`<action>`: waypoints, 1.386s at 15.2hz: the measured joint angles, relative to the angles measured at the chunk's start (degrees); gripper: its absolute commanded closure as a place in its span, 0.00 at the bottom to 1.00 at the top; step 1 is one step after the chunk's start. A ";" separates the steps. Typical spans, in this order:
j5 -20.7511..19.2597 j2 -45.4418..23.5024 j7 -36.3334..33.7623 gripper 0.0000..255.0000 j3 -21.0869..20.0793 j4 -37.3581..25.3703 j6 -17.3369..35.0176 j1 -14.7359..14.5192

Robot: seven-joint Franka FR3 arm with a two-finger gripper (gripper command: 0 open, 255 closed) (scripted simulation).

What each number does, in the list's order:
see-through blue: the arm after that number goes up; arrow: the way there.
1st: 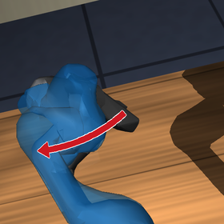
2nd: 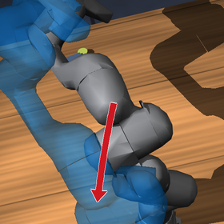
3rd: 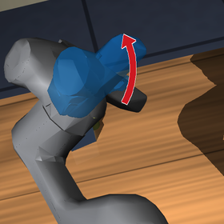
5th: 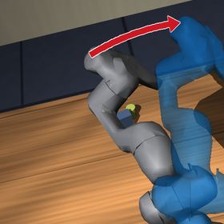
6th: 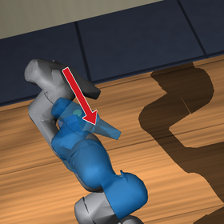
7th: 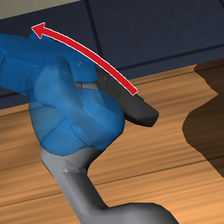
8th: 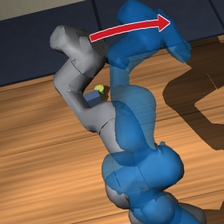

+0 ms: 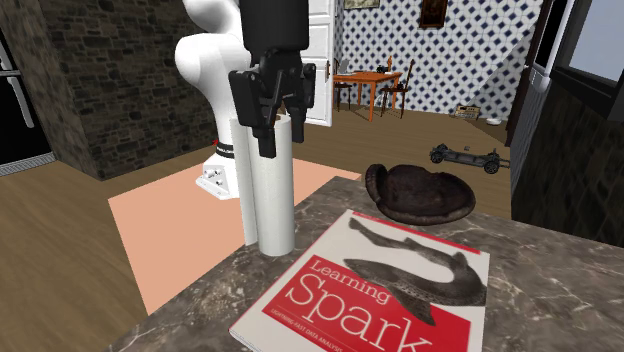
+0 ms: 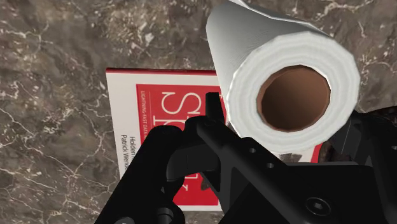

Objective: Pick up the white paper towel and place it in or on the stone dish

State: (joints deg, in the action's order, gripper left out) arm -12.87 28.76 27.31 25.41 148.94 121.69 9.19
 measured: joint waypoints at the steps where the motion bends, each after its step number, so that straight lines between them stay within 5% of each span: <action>1: 0.00 0.00 0.00 1.00 0.00 0.00 0.00 0.00; 8: 0.05 0.16 -0.03 1.00 -0.10 -0.30 -0.46 -0.02; 21: 0.92 3.78 -0.36 1.00 -2.31 -7.34 -11.05 -0.12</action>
State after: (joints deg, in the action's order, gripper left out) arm -11.96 32.54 26.95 23.11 141.60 110.63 9.07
